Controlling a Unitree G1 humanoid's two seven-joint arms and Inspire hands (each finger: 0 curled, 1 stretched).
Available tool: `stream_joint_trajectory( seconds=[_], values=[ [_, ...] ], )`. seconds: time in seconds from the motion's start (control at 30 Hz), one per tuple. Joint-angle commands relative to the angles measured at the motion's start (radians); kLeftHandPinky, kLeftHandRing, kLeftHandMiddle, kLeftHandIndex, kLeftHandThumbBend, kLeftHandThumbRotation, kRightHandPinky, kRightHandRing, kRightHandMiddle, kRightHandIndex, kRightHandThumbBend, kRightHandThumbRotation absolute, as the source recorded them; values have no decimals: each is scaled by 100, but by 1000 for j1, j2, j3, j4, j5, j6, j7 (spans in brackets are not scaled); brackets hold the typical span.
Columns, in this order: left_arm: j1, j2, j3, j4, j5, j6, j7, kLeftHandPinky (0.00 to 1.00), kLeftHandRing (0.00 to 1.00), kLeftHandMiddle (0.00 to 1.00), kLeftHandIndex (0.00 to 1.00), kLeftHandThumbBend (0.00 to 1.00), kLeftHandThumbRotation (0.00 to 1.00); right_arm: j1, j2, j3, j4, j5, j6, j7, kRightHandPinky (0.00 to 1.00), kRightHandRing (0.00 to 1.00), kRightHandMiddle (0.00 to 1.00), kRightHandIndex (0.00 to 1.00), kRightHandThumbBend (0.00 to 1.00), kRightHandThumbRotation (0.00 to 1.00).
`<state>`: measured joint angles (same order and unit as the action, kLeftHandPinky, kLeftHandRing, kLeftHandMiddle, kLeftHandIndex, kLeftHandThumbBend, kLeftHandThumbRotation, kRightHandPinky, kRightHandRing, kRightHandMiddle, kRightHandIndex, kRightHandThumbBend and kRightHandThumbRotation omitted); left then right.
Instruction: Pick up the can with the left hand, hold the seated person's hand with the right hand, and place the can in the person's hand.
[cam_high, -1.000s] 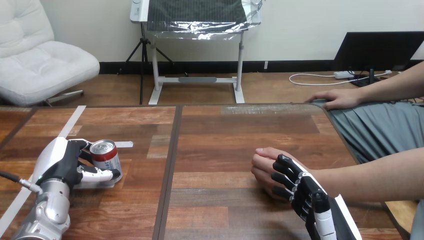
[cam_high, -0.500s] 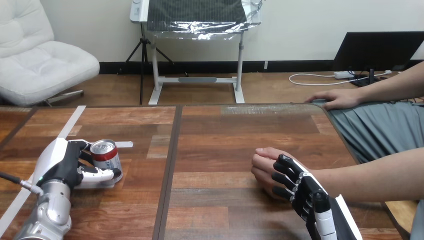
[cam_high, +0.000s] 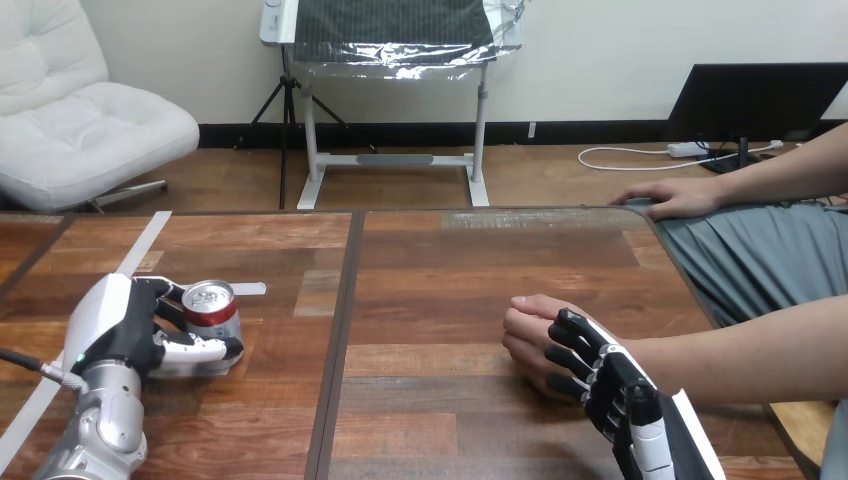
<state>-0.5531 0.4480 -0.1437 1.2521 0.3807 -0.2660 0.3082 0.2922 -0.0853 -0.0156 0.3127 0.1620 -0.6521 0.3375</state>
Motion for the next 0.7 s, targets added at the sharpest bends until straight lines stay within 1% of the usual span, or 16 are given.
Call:
stream_joint_trajectory(
  seconds=[0.0, 0.4, 0.67],
  values=[
    [-71, -3, 2, -2, 2, -35, 39, 29, 37, 45, 50, 58, 0, -41, -3, -6, -48, 7, -17, 0, 83, 88, 89, 88, 98, 100],
    [-69, -7, 9, -1, -5, -42, 67, 28, 36, 44, 49, 61, 0, -41, -5, -4, -51, 6, -16, 1, 83, 88, 89, 88, 98, 100],
    [-68, -8, 14, -3, -11, -44, 72, 29, 36, 44, 48, 62, 0, -43, -6, -5, -47, 7, -19, 2, 83, 88, 89, 88, 97, 100]
  ],
)
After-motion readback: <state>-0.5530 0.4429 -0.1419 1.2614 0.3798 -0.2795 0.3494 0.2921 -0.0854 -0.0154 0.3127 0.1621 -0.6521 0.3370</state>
